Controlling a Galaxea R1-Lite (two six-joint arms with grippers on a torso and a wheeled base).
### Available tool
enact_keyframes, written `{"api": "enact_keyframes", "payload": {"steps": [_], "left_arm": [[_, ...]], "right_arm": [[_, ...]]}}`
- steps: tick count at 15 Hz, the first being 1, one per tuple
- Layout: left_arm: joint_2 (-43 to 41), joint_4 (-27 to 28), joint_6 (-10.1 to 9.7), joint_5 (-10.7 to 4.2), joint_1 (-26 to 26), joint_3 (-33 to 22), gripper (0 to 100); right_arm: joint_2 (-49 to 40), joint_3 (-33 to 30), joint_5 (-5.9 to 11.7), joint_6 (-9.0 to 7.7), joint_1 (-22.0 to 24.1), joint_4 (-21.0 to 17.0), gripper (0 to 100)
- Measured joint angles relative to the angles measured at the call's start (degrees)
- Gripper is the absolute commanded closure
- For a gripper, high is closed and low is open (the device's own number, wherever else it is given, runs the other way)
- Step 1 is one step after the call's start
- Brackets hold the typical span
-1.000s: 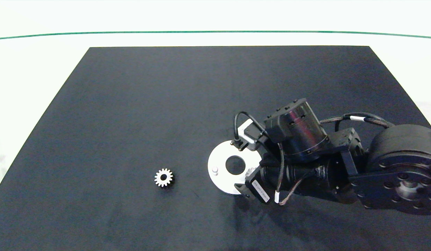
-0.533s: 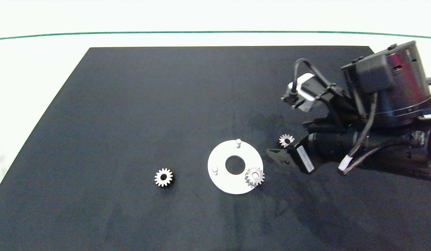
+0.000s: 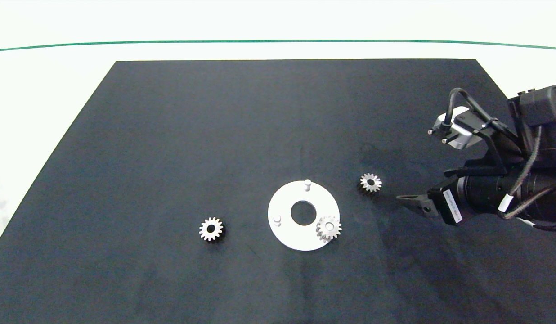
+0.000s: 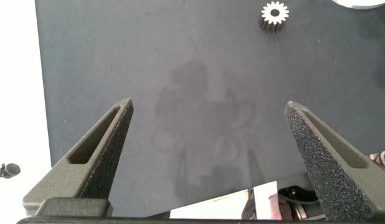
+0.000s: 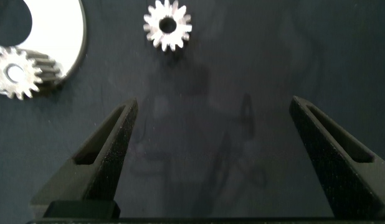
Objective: Install three planetary gears onto the carrier pins
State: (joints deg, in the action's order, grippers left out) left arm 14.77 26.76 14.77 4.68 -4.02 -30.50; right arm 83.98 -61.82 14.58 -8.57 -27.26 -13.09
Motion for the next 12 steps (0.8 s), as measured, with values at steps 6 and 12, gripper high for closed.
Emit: {"api": "enact_keyframes", "payload": {"steps": [6,12], "left_arm": [[0.07,-0.02,0.00,0.11,-0.09,0.00,0],[0.07,-0.02,0.00,0.09,-0.18,-0.23,0]], "right_arm": [[4.08,-0.22,-3.73,0.02,-0.71,4.58,0],[10.03,-0.33,-3.75,0.72,-0.63,9.62,0]]}}
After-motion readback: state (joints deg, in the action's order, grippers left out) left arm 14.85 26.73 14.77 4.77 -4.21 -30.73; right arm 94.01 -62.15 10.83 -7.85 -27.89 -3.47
